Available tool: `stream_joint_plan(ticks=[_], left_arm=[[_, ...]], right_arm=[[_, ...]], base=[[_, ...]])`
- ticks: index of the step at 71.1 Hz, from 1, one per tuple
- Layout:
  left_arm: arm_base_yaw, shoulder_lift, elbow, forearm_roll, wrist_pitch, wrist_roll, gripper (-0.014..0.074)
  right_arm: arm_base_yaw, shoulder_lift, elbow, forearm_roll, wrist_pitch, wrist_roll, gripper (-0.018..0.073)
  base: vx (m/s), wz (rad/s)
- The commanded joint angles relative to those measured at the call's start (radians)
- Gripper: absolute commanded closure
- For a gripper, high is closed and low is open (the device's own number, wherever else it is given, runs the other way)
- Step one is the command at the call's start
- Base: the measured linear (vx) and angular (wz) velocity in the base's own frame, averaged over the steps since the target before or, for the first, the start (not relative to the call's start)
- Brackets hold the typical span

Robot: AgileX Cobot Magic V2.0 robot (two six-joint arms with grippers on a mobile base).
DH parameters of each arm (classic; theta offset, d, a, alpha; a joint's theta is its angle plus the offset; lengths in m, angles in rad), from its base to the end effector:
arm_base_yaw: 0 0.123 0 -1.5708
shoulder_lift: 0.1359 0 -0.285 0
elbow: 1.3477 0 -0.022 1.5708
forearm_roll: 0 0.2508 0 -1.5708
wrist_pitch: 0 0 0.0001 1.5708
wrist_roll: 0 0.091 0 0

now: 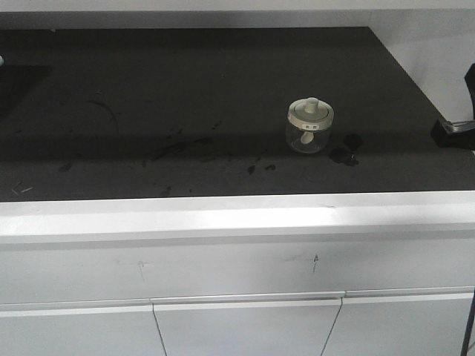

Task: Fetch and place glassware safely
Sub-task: 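Release the handle and bring the right gripper toward the glass jar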

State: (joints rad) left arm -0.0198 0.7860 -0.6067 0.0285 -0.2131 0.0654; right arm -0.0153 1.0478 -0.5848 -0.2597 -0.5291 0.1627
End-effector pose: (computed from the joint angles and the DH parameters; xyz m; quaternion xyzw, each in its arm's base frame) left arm 0.1698 -0.0039 0.3598 0.0397 0.6619 0.0255 0.7481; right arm 0.2233 0.0084 0.3277 -0.0645 0.6537 0.0132 0.7539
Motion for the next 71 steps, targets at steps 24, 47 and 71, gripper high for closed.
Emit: stream_joint_plan(ticks=[24, 47, 71], left_arm=[[-0.006, -0.271, -0.033, -0.004, 0.35, 0.014, 0.0603], [-0.006, -0.411, 0.131, -0.005, 0.366, 0.038, 0.0603], [-0.006, -0.524, 0.227, -0.008, 0.474, 0.038, 0.0603]], right_arm=[[0.001, -0.146, 0.117, -0.257, 0.001, 0.277, 0.056], [0.001, -0.21, 0.131, -0.381, 0.109, 0.449, 0.056], [0.001, -0.214, 0.131, -0.381, 0.131, 0.453, 0.056]], base=[[0.0, 0.0], [0.0, 0.0], [0.0, 0.0]])
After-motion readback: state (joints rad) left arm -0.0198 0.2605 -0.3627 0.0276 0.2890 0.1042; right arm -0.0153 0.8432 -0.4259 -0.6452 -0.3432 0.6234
